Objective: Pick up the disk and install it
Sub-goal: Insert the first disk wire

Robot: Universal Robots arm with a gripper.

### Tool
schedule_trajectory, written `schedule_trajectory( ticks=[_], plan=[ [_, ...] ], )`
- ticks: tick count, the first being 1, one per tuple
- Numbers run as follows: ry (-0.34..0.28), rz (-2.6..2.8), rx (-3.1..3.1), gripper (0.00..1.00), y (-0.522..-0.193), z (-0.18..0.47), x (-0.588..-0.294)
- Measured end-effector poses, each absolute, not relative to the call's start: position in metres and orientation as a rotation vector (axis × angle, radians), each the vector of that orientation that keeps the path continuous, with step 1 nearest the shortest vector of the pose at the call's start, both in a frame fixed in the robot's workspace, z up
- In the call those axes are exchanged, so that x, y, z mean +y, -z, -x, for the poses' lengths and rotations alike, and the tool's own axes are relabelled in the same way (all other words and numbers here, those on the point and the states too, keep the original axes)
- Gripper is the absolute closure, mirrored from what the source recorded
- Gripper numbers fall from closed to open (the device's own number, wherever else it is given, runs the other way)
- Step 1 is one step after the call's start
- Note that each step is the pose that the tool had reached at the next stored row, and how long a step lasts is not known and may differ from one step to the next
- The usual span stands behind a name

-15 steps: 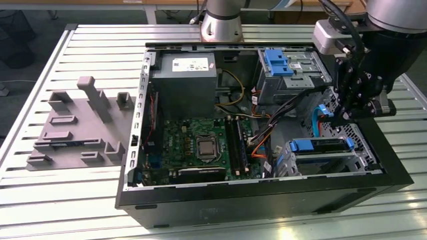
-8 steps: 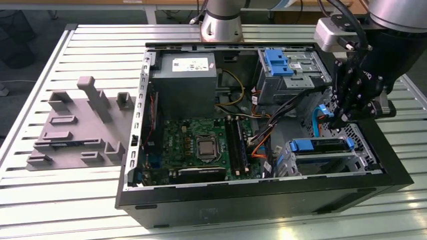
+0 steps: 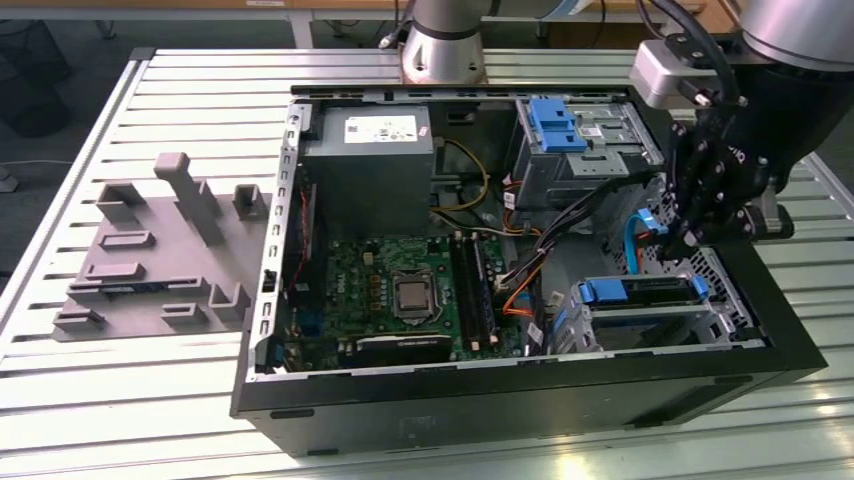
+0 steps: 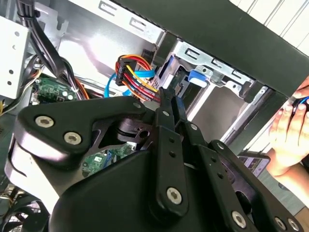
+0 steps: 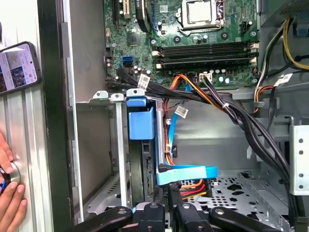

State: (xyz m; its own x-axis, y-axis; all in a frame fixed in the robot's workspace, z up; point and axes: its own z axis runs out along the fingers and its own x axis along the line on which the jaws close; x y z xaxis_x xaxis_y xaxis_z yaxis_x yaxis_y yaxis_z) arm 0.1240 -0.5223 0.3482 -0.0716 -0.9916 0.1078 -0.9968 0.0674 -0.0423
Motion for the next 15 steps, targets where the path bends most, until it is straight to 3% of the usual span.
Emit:
schedule_trajectory(
  ticks=[15],
  plan=[
    [-0.105, -2.074, -2.262, 0.84, -0.3419, -0.1301, -0.5334]
  ],
)
